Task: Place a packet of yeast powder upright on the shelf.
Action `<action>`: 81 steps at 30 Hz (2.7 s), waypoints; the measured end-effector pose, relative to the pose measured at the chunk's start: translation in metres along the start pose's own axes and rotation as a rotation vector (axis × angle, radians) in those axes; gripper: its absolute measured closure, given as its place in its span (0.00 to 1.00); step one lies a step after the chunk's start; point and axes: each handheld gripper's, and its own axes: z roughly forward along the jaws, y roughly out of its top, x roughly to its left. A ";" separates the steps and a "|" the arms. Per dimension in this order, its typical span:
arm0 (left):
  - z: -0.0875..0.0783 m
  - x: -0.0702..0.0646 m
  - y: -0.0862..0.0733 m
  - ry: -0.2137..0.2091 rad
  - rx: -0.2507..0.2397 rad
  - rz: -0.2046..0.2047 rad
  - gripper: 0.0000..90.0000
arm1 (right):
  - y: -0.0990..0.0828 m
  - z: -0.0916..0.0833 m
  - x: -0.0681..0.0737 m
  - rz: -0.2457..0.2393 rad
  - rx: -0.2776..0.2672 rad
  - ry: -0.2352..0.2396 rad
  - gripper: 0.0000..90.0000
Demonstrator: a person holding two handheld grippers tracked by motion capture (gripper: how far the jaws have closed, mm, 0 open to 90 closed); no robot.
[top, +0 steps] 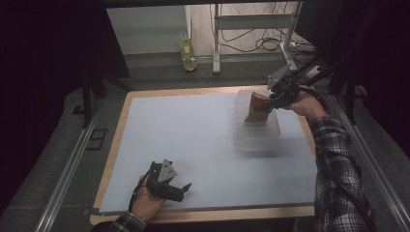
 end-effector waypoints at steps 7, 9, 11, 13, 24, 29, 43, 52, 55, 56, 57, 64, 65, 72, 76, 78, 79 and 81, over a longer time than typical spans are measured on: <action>0.003 -0.001 0.000 -0.013 -0.007 0.015 0.01 | 0.002 -0.008 0.006 0.007 -0.011 -0.017 0.70; 0.003 -0.002 0.000 -0.012 -0.008 0.019 0.01 | 0.004 -0.012 0.008 0.018 -0.028 -0.027 0.67; 0.004 -0.002 0.000 -0.020 -0.018 0.010 0.01 | 0.006 -0.014 0.010 0.024 -0.029 -0.031 0.66; 0.004 -0.002 0.000 -0.021 -0.020 0.005 0.01 | 0.007 -0.015 0.011 0.030 -0.032 -0.030 0.64; 0.003 -0.002 0.001 -0.027 -0.032 -0.013 0.00 | 0.011 -0.028 0.023 0.120 -0.066 -0.098 0.45; 0.003 -0.001 0.001 -0.027 -0.029 -0.021 0.00 | 0.009 -0.033 0.029 0.162 -0.087 -0.120 0.37; 0.003 -0.002 0.001 -0.019 -0.018 -0.010 0.00 | -0.013 -0.042 0.049 0.291 -0.131 -0.168 0.20; 0.003 -0.002 0.001 -0.015 -0.017 -0.009 0.00 | -0.026 -0.042 0.065 0.339 -0.152 -0.180 0.13; 0.003 -0.002 0.001 -0.016 -0.017 -0.010 0.00 | -0.031 -0.043 0.070 0.356 -0.167 -0.178 0.12; 0.003 -0.002 0.001 -0.014 -0.016 -0.009 0.00 | -0.033 -0.044 0.072 0.361 -0.167 -0.183 0.11; 0.003 -0.002 0.001 -0.014 -0.016 -0.010 0.00 | -0.034 -0.045 0.075 0.369 -0.170 -0.188 0.10; 0.003 -0.003 0.001 -0.012 -0.016 -0.007 0.00 | -0.043 -0.048 0.092 0.396 -0.189 -0.194 0.09; 0.003 -0.003 0.001 -0.011 -0.017 -0.008 0.00 | -0.043 -0.048 0.094 0.395 -0.192 -0.190 0.08; 0.003 -0.003 0.001 -0.013 -0.019 -0.009 0.00 | -0.046 -0.044 0.113 0.389 -0.193 -0.182 0.06; 0.001 -0.003 0.001 -0.028 -0.035 -0.020 0.00 | -0.045 -0.041 0.123 0.394 -0.218 -0.173 0.05; 0.001 -0.003 0.001 -0.028 -0.034 -0.019 0.00 | -0.045 -0.040 0.126 0.393 -0.223 -0.169 0.04; 0.001 -0.003 0.001 -0.028 -0.033 -0.021 0.00 | -0.044 -0.037 0.131 0.395 -0.228 -0.165 0.03; 0.001 -0.002 0.001 -0.029 -0.035 -0.022 0.00 | -0.044 -0.034 0.136 0.389 -0.234 -0.159 0.02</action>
